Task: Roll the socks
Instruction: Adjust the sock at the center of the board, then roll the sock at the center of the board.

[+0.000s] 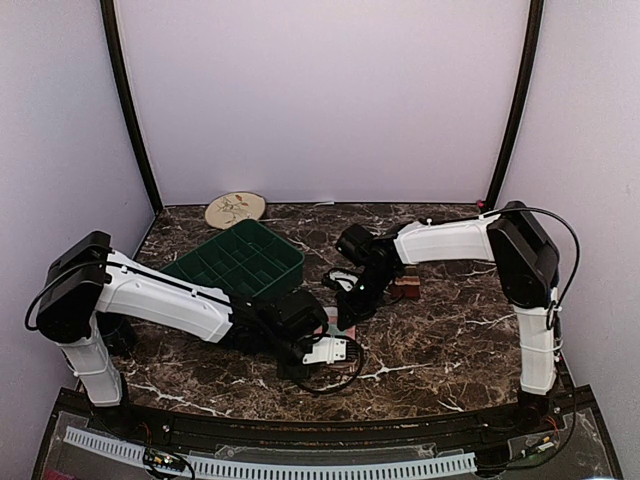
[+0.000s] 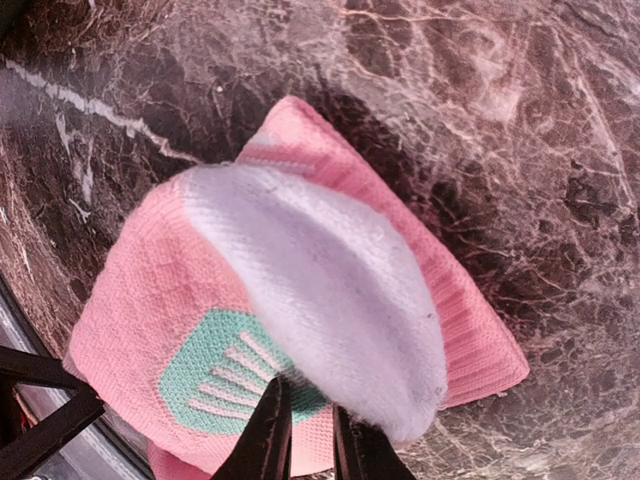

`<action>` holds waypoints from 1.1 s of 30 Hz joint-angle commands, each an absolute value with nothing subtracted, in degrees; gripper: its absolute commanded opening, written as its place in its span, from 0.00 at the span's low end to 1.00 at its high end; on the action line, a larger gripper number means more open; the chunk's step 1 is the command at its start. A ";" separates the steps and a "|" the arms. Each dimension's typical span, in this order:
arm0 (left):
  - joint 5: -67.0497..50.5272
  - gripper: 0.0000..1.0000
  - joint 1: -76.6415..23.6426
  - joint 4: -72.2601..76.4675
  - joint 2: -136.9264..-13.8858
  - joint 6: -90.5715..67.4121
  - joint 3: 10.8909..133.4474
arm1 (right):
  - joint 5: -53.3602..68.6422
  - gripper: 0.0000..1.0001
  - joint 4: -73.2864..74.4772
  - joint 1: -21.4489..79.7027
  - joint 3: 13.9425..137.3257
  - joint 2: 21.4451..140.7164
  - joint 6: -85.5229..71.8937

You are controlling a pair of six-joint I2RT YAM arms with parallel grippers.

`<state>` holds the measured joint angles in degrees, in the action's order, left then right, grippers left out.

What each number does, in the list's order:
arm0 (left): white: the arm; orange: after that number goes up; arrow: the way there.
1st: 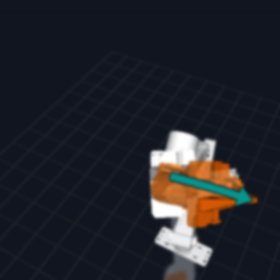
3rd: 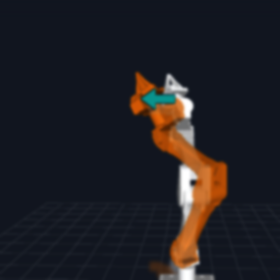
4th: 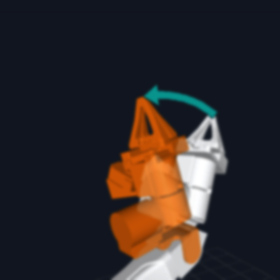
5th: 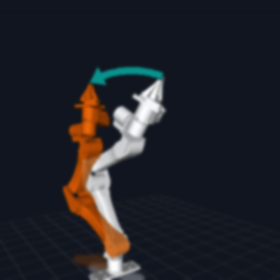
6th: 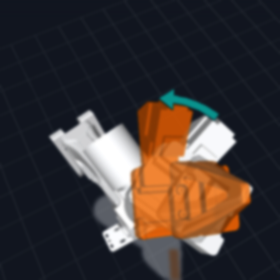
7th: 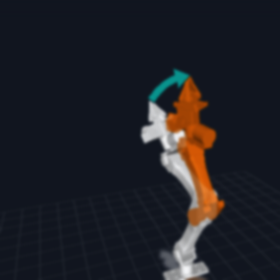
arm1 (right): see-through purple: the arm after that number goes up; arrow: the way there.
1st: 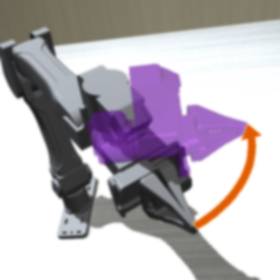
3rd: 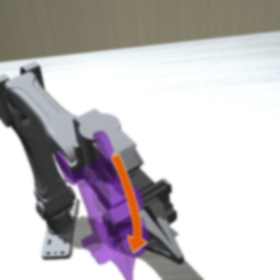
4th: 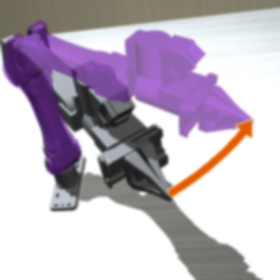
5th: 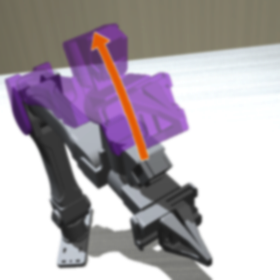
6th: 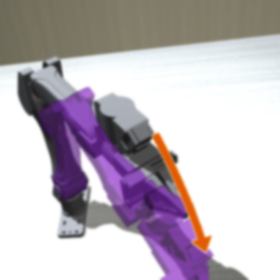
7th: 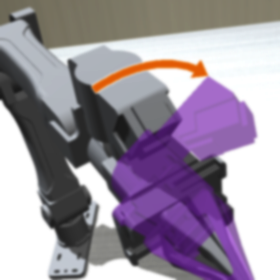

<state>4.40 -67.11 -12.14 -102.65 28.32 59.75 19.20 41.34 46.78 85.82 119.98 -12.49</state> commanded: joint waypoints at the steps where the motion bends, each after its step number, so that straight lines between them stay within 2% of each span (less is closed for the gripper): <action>1: 4.82 0.25 -67.58 -13.15 -100.45 29.45 59.12 | 15.97 0.15 43.85 47.56 85.32 123.84 -12.47; 25: 5.87 0.27 -67.58 -9.91 -104.20 31.32 62.32 | 17.04 0.15 45.00 47.98 87.03 125.68 -12.13; 33: 5.90 0.27 -67.56 -10.79 -109.50 30.34 64.63 | 17.31 0.15 44.76 47.90 86.40 125.44 -12.14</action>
<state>6.15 -67.40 -10.22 -106.89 30.83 62.92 19.25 43.86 46.87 88.27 121.40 -12.49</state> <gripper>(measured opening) 0.275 0.153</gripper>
